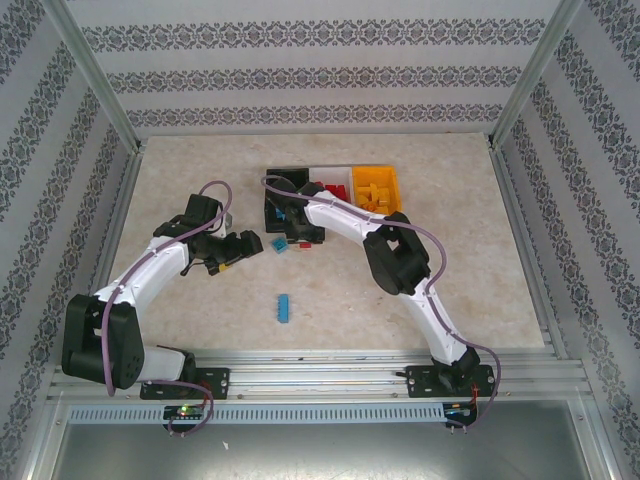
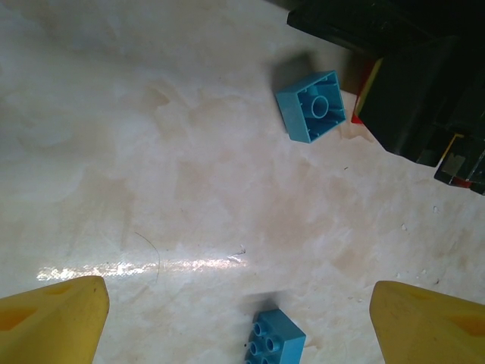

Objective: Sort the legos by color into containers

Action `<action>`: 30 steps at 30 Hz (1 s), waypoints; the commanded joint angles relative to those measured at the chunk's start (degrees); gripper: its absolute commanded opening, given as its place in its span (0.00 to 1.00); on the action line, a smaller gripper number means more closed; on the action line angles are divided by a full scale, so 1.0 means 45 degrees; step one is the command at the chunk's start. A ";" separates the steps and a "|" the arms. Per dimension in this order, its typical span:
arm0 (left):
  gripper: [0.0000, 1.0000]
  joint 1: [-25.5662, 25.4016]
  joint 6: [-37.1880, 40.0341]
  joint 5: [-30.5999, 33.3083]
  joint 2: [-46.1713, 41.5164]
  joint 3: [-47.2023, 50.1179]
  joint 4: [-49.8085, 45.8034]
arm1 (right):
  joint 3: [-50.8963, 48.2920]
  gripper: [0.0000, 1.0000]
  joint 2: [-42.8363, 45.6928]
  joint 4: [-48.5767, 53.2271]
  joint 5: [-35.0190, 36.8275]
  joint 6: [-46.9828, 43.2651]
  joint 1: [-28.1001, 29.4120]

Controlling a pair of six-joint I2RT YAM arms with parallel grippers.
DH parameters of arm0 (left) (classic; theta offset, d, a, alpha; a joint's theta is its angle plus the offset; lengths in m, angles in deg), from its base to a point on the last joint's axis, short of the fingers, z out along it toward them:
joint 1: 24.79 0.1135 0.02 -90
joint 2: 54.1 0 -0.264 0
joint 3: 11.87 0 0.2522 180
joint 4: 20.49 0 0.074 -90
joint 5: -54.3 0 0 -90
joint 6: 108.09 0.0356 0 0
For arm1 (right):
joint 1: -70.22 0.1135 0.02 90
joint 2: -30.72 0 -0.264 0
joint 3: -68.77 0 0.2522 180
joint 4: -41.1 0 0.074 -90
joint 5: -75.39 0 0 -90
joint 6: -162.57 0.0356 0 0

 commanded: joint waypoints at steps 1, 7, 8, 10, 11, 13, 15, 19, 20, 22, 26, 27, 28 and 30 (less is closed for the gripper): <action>0.90 0.0171 -0.0113 -0.0212 0.0078 -0.0087 0.0323 | -0.0787 0.38 0.0407 0.0166 -0.0351 -0.0173 -0.0055; 0.90 0.0156 -0.0098 -0.0209 0.0206 -0.0102 0.0419 | -0.1876 0.32 0.1642 0.0163 -0.0739 -0.0390 -0.0004; 0.90 0.0159 -0.0107 -0.0251 0.0240 -0.0102 0.0440 | -0.2203 0.32 0.2054 0.0112 -0.0797 -0.0389 0.0030; 0.90 0.0154 -0.0116 -0.0325 0.0299 -0.0122 0.0518 | -0.2942 0.31 0.2855 0.0014 -0.0892 -0.0392 0.0020; 0.90 0.0156 -0.0113 -0.0367 0.0356 -0.0121 0.0577 | -0.3305 0.31 0.3303 -0.0027 -0.0901 -0.0390 0.0006; 0.90 0.0154 -0.0097 -0.0437 0.0476 -0.0190 0.0646 | -0.4026 0.31 0.4121 -0.0105 -0.0846 -0.0342 -0.0093; 0.90 0.0161 -0.0092 -0.0539 0.0621 -0.0235 0.0729 | -0.4543 0.31 0.4792 -0.0218 -0.0906 -0.0269 -0.0272; 0.90 0.0106 0.0038 -0.1026 0.0971 -0.0479 0.0934 | -0.4697 0.31 0.5474 -0.0316 -0.1094 -0.0194 -0.0896; 0.90 0.0068 0.0127 -0.1067 0.1044 -0.0585 0.0879 | -0.4516 0.31 0.5486 -0.0302 -0.1147 -0.0264 -0.1107; 0.90 -0.0008 0.0366 -0.1022 0.1113 -0.0759 0.0686 | -0.3985 0.31 0.5277 -0.0338 -0.1288 -0.0449 -0.1491; 0.91 -0.0228 0.0837 -0.1050 0.1084 -0.0999 0.0216 | -0.2213 0.32 0.4240 0.0064 -0.1410 -0.0929 -0.2229; 0.91 -0.0295 0.0936 -0.1067 0.1024 -0.1000 0.0124 | -0.1786 0.32 0.3944 0.0188 -0.1429 -0.1058 -0.2377; 0.91 -0.0368 0.1073 -0.1064 0.0961 -0.1000 0.0010 | -0.1218 0.33 0.3548 0.0371 -0.1448 -0.1190 -0.2532; 0.91 -0.0624 0.1400 -0.1029 0.0860 -0.1016 -0.0237 | -0.0128 0.33 0.2750 0.0783 -0.1579 -0.1296 -0.2818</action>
